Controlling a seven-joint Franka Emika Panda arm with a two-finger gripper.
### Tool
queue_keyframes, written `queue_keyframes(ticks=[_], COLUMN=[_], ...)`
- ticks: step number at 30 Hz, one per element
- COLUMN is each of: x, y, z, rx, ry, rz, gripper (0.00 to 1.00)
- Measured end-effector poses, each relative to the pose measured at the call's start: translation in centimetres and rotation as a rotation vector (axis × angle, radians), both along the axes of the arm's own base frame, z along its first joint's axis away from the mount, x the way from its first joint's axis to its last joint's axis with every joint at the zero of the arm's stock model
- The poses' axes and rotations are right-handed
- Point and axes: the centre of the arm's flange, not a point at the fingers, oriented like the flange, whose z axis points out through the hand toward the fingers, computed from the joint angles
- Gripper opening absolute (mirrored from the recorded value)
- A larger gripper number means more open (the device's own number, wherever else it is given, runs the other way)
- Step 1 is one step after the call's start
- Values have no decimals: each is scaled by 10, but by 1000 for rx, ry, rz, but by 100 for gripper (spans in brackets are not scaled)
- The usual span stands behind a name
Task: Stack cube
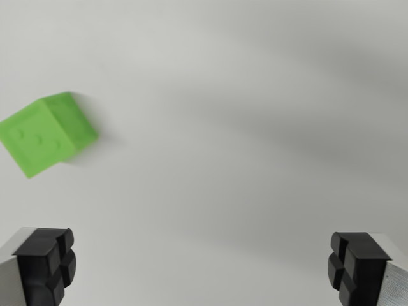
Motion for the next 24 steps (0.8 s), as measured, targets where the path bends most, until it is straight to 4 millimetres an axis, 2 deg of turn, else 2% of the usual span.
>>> queue_keyframes(ticks=[24], x=[-26], y=[71], z=[-57], rx=[-3], ry=[1], rz=[256], gripper=[100])
